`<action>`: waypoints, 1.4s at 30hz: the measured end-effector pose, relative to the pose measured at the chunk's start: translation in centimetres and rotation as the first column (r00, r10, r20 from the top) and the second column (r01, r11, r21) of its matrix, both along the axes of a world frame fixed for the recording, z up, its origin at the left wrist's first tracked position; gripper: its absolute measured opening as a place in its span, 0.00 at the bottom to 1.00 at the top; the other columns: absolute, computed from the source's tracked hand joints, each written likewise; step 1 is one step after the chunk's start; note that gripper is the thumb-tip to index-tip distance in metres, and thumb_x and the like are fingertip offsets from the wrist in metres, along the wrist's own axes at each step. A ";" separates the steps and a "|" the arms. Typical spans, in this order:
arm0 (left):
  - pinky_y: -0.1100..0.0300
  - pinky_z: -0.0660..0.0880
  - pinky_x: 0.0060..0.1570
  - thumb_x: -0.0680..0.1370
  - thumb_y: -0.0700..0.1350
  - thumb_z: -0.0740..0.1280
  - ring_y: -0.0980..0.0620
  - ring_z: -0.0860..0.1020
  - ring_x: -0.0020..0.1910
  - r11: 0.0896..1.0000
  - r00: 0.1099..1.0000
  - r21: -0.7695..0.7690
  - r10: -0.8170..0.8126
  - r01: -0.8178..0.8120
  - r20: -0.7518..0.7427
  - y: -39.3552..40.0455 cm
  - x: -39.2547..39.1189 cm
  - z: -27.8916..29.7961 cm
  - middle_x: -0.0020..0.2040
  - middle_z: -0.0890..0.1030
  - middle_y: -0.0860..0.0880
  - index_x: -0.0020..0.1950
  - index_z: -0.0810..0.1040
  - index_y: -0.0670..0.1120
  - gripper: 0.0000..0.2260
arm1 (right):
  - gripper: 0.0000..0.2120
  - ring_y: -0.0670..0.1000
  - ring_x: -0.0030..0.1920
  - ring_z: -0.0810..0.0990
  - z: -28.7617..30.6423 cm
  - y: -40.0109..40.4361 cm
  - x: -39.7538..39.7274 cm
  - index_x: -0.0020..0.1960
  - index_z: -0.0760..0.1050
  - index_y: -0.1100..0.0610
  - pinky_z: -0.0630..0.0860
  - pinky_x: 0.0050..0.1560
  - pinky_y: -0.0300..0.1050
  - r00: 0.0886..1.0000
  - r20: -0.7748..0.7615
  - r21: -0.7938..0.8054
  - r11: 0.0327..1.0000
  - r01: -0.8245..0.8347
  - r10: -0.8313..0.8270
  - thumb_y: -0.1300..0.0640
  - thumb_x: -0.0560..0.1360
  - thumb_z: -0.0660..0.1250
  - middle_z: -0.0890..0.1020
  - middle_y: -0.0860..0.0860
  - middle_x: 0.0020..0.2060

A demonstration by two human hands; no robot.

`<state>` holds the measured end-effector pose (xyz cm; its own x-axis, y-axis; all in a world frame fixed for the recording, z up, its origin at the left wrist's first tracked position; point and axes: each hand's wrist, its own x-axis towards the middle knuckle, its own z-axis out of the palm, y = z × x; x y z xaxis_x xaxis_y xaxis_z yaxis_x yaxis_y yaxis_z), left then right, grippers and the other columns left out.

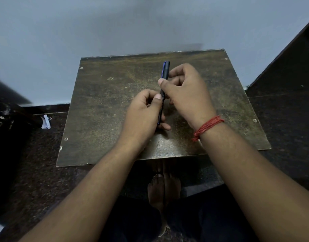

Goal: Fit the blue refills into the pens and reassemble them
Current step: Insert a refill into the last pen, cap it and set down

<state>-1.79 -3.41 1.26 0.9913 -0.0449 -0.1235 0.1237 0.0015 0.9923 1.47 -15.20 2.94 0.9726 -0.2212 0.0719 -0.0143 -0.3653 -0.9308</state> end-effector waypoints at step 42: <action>0.36 0.47 0.77 0.80 0.54 0.59 0.43 0.54 0.80 0.507 0.917 0.817 -0.119 -0.274 0.381 3.2 1.7 -0.9 0.80 0.62 0.45 0.76 0.66 0.46 0.25 | 0.18 0.57 0.55 0.77 0.1 -5.0 -0.5 0.60 0.73 0.56 0.73 0.51 0.50 0.994 -0.073 -0.771 0.637 -0.003 -0.084 0.46 0.77 0.67 0.76 0.55 0.58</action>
<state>-0.08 -0.18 0.37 0.9570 -0.0353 0.2880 -0.1752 -0.8614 0.4768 0.97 -20.18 3.08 0.9752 -0.1671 0.1451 -0.1163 -0.9448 -0.3063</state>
